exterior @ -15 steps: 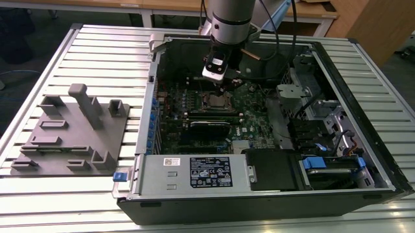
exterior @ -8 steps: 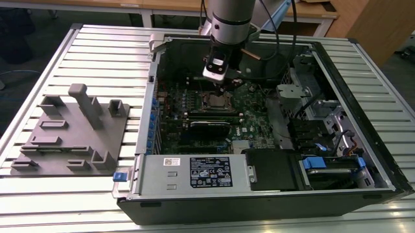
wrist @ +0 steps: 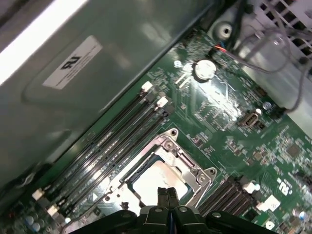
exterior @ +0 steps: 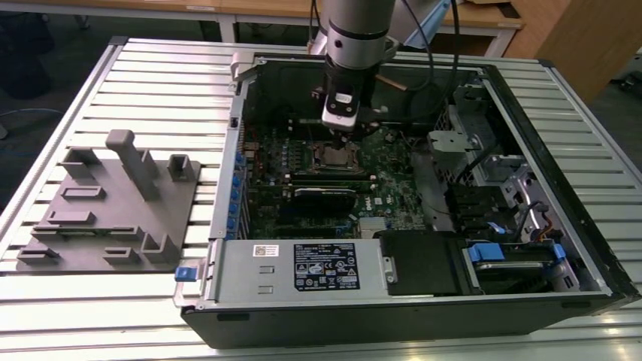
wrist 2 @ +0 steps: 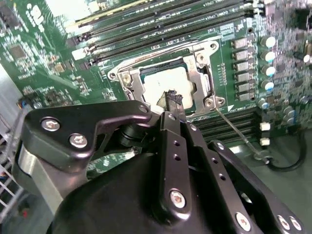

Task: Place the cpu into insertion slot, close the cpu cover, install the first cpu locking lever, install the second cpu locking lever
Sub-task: 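Close the cpu cover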

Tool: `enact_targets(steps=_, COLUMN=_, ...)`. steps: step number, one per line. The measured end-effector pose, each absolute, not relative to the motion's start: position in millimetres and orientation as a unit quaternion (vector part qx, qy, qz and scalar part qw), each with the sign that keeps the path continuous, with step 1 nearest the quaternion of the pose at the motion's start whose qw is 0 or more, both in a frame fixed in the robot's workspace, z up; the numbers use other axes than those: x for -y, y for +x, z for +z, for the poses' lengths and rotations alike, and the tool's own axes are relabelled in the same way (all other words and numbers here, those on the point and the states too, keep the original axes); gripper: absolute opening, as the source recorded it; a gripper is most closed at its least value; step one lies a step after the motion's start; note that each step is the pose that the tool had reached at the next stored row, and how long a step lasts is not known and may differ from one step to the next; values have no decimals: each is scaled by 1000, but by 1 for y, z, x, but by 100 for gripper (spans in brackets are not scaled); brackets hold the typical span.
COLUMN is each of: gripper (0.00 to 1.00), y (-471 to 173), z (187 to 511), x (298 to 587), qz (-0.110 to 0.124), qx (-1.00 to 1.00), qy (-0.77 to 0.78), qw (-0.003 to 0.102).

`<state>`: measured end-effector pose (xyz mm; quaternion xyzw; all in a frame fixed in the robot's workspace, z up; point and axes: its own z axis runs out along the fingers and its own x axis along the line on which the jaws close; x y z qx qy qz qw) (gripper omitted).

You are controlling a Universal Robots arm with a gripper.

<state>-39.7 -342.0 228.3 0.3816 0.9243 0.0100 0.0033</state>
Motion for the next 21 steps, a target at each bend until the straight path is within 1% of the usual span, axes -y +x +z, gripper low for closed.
enact_targets(steps=21, gripper=11, y=-40, z=226, x=342, qz=11, qx=-979, qy=203, qw=1)
